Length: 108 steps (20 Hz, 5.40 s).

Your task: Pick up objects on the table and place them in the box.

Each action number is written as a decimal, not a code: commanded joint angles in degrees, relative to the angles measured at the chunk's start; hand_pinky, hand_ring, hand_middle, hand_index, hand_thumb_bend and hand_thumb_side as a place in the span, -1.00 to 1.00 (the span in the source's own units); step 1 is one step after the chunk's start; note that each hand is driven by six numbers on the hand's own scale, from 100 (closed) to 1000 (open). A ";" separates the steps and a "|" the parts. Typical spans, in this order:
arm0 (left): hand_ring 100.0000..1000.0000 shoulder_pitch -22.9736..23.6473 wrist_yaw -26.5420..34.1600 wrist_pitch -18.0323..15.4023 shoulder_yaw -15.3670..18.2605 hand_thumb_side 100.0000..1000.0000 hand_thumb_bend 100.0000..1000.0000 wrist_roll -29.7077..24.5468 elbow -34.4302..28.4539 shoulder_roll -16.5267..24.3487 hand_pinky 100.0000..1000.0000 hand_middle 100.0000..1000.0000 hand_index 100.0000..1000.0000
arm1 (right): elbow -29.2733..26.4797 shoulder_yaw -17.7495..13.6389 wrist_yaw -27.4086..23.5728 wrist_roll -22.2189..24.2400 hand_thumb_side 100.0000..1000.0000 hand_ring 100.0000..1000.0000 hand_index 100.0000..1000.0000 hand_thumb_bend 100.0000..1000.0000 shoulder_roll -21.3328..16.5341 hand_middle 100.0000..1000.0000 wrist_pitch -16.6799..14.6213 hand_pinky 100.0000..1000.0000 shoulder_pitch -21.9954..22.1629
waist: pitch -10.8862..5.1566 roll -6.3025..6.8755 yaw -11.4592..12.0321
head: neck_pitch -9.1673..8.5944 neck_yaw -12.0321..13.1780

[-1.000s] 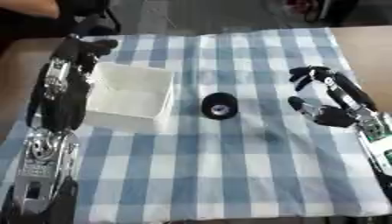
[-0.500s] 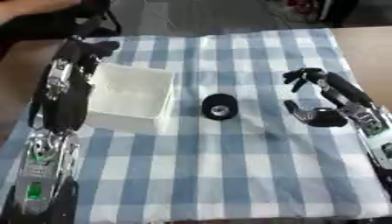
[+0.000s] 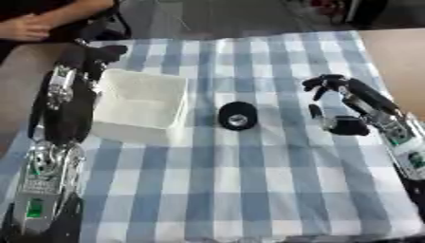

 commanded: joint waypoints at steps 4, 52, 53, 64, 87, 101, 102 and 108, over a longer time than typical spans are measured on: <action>0.41 -0.80 0.33 -0.18 -0.20 0.87 -1.00 -0.28 -0.73 0.09 0.79 0.89 0.20 | 0.14 0.22 0.42 0.00 -0.57 0.19 0.76 -1.00 -1.28 0.42 -0.67 0.82 -2.39 | -0.75 -0.09 0.27 | -0.68 -0.47; 0.42 -1.12 1.01 -0.17 -1.03 0.87 -1.00 -1.27 -0.55 -0.68 0.80 0.90 0.20 | 16.65 2.72 9.38 2.80 -0.35 0.22 0.77 -0.77 6.32 0.43 -5.29 0.80 -12.93 | -0.70 0.58 2.19 | -0.79 -2.12; 0.42 -1.12 1.01 -0.17 -1.04 0.87 -1.00 -1.29 -0.56 -0.69 0.80 0.90 0.20 | 16.97 2.74 9.71 2.70 -0.35 0.22 0.77 -0.77 6.46 0.43 -5.23 0.80 -13.02 | -0.70 0.58 2.20 | -0.81 -2.12; 0.42 -1.21 1.04 -0.16 -1.18 0.87 -1.00 -1.48 -0.47 -0.77 0.80 0.90 0.19 | 20.32 2.50 12.27 2.04 -0.33 0.23 0.77 -0.76 7.57 0.43 -5.50 0.80 -14.20 | -0.55 0.68 2.36 | -0.80 -2.36; 0.43 -1.74 1.40 -0.12 -1.66 0.88 -1.00 -2.00 -0.41 -1.27 0.80 0.90 0.19 | 23.30 2.15 14.78 1.21 -0.31 0.25 0.77 -0.76 8.95 0.43 -6.23 0.79 -18.24 | -0.23 0.93 3.73 | -1.19 -3.24; 0.43 -1.69 1.42 -0.09 -1.64 0.88 -1.00 -2.04 -0.42 -1.18 0.80 0.90 0.19 | 23.37 2.90 14.90 1.73 -0.30 0.27 0.78 -0.78 9.00 0.44 -7.19 0.79 -18.42 | -0.27 0.79 3.78 | -1.06 -3.00; 0.43 -1.64 1.39 -0.08 -1.62 0.88 -1.00 -2.02 -0.39 -1.15 0.80 0.90 0.19 | 23.19 3.07 14.83 1.83 -0.30 0.27 0.78 -0.78 8.87 0.44 -7.39 0.79 -18.38 | -0.31 0.76 3.72 | -1.02 -2.94; 0.43 -1.45 1.29 -0.10 -1.63 0.88 -1.00 -2.05 -0.28 -1.00 0.80 0.91 0.19 | 21.58 4.58 13.72 2.90 -0.29 0.28 0.78 -0.77 8.19 0.44 -8.72 0.79 -17.94 | -0.51 0.61 3.48 | -0.82 -2.59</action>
